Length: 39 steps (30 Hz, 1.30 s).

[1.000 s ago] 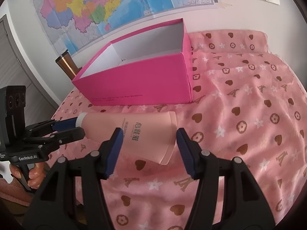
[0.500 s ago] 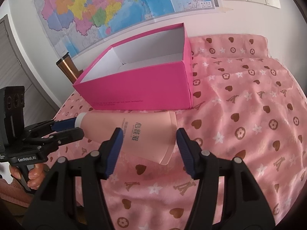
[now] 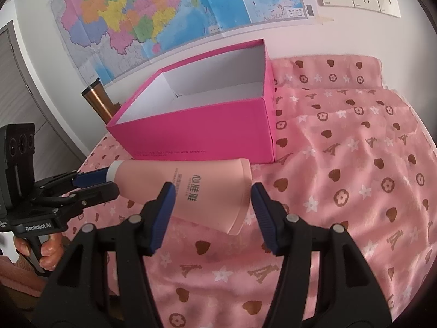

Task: Organize rigid objects
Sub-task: 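Carry the peach bottle with the right gripper toward the magenta box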

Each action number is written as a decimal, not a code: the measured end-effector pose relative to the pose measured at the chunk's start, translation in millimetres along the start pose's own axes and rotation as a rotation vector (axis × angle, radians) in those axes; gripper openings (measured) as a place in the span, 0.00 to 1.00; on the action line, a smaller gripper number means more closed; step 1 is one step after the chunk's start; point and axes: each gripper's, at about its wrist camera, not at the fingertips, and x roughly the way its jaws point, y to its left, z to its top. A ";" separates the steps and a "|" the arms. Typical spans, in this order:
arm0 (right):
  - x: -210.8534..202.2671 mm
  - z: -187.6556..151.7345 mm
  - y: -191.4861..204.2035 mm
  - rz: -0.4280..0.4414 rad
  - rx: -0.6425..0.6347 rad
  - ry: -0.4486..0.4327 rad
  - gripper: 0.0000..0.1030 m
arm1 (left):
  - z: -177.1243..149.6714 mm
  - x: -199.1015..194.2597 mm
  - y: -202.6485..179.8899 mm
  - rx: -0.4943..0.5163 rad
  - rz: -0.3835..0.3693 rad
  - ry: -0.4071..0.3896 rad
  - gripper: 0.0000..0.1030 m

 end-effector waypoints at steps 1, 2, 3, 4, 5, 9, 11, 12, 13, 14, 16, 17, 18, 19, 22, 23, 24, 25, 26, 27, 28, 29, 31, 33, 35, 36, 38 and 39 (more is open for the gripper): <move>0.5 0.8 -0.1 0.001 -0.001 0.000 0.58 | 0.3 -0.4 0.7 0.000 0.000 -0.001 0.51; 0.2 0.7 0.0 0.001 -0.001 -0.002 0.58 | 0.8 -0.1 0.9 0.000 0.001 -0.002 0.51; 0.3 1.1 0.3 0.001 -0.004 -0.003 0.58 | 0.7 -0.4 0.9 -0.001 0.001 -0.003 0.51; 0.5 1.9 0.4 0.000 -0.006 -0.003 0.58 | 0.9 -0.5 1.0 0.000 0.001 -0.004 0.51; 0.5 2.2 0.6 0.001 -0.006 -0.004 0.58 | 1.0 -0.5 1.4 0.000 0.002 -0.005 0.51; 0.4 4.4 0.8 0.001 -0.006 -0.010 0.58 | 1.7 -1.6 2.4 -0.001 0.000 -0.008 0.51; -0.2 4.9 1.0 0.000 -0.008 -0.013 0.58 | 2.3 -1.9 2.3 -0.002 -0.002 -0.011 0.51; -0.6 4.8 1.2 0.001 -0.008 -0.014 0.58 | 2.8 -1.5 1.9 -0.002 -0.002 -0.012 0.51; -0.5 5.0 1.1 0.000 -0.008 -0.015 0.58 | 2.9 -1.7 2.1 -0.003 -0.004 -0.012 0.51; -0.7 4.8 1.2 -0.001 -0.010 -0.015 0.58 | 3.1 -1.6 2.5 -0.003 -0.005 -0.012 0.51; -0.7 5.4 1.6 0.000 -0.010 -0.016 0.58 | 3.3 -1.4 2.9 -0.004 -0.005 -0.012 0.51; -1.1 5.0 2.1 -0.002 -0.010 -0.018 0.58 | 3.3 -1.4 3.0 -0.005 -0.006 -0.012 0.51; -1.2 5.1 2.3 -0.002 -0.011 -0.018 0.58 | 3.3 -1.7 3.0 -0.005 -0.006 -0.014 0.51; -1.2 5.3 2.5 -0.001 -0.012 -0.019 0.58 | 3.5 -1.3 3.1 -0.004 -0.006 -0.014 0.51; -1.8 6.7 2.4 0.000 -0.012 -0.022 0.58 | 4.6 -1.6 3.3 -0.003 -0.005 -0.016 0.51; -1.7 6.7 2.2 -0.001 -0.012 -0.022 0.58 | 5.2 -1.6 3.0 -0.002 -0.005 -0.016 0.51; -1.9 6.9 2.3 -0.001 -0.012 -0.023 0.58 | 5.0 -1.7 3.0 -0.003 -0.005 -0.016 0.51; -1.9 7.4 2.2 -0.001 -0.013 -0.023 0.58 | 5.0 -1.7 3.0 -0.002 -0.005 -0.017 0.51; -2.0 7.3 2.3 -0.001 -0.012 -0.023 0.58 | 5.3 -1.5 2.9 -0.002 -0.005 -0.017 0.51; -2.2 7.4 2.4 -0.001 -0.012 -0.025 0.58 | 5.2 -1.6 2.9 -0.002 -0.005 -0.017 0.51; -2.2 7.6 2.5 -0.001 -0.013 -0.025 0.58 | 5.1 -1.7 2.9 -0.001 -0.004 -0.018 0.51; -2.0 8.0 2.7 -0.001 -0.014 -0.025 0.58 | 5.9 -1.6 3.1 -0.001 -0.004 -0.019 0.51; -1.9 9.1 2.7 -0.002 -0.016 -0.026 0.58 | 6.8 -1.7 3.0 -0.001 -0.005 -0.020 0.51; -2.1 9.2 2.6 0.000 -0.016 -0.026 0.58 | 7.1 -2.2 3.1 0.000 -0.004 -0.022 0.51; -1.7 9.9 3.1 -0.002 -0.017 -0.026 0.58 | 7.3 -2.2 3.0 0.000 -0.004 -0.022 0.51; -1.9 9.6 2.5 0.000 -0.016 -0.026 0.58 | 7.1 -2.3 3.0 0.001 -0.003 -0.022 0.51; -1.8 9.6 3.0 0.002 -0.015 -0.028 0.58 | 7.6 -2.5 3.2 -0.001 -0.005 -0.023 0.51; -1.7 10.3 2.8 0.001 -0.015 -0.027 0.58 | 8.1 -2.7 3.3 0.000 -0.006 -0.023 0.51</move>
